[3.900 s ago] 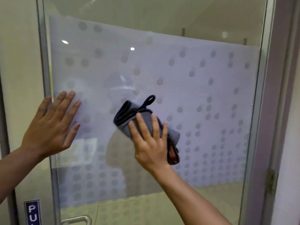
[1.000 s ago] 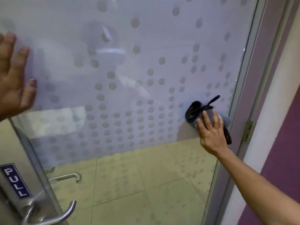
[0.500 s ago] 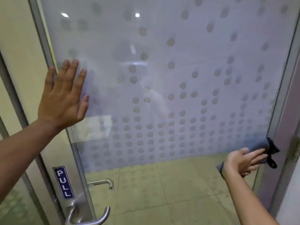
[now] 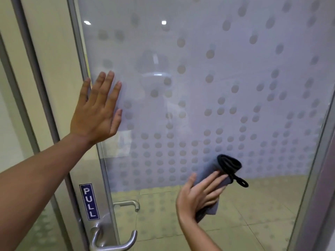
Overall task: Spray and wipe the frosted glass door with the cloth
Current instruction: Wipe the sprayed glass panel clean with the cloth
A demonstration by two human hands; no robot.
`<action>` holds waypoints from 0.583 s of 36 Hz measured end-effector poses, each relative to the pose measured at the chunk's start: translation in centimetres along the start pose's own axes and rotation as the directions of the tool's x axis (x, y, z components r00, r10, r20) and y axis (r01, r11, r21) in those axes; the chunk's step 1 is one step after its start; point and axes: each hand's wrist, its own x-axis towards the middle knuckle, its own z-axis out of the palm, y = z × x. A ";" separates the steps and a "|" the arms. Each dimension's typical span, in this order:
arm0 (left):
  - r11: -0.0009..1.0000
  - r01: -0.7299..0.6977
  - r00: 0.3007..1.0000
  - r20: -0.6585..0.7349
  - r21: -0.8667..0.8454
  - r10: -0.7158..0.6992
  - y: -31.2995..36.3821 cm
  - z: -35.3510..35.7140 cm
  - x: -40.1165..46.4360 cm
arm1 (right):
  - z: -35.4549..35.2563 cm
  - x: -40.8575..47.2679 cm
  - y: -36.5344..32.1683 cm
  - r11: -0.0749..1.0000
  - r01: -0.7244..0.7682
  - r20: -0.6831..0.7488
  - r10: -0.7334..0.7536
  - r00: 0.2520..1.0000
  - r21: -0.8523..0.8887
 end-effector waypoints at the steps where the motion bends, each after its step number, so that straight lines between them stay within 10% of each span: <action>1: 1.000 -0.004 1.000 -0.002 -0.003 0.004 0.0 0.0 0.0 | 0.3 -1.0 -0.2 0.998 0.051 0.029 -0.051 0.998 -0.023; 13: 1.000 -0.024 1.000 0.019 -0.010 0.024 -0.1 -0.1 0.1 | -1.1 -7.3 -1.7 0.771 0.564 0.412 -0.431 0.803 -0.295; 18: 0.998 -0.023 0.996 0.086 -0.053 0.027 -0.3 -0.6 0.2 | -2.1 -10.0 -1.6 0.516 0.847 0.653 -0.601 0.461 -0.124; 21: 0.995 -0.041 0.984 0.171 -0.088 0.056 -0.6 -1.6 0.4 | -2.4 -11.0 -1.8 0.547 0.819 0.766 -0.597 0.237 0.173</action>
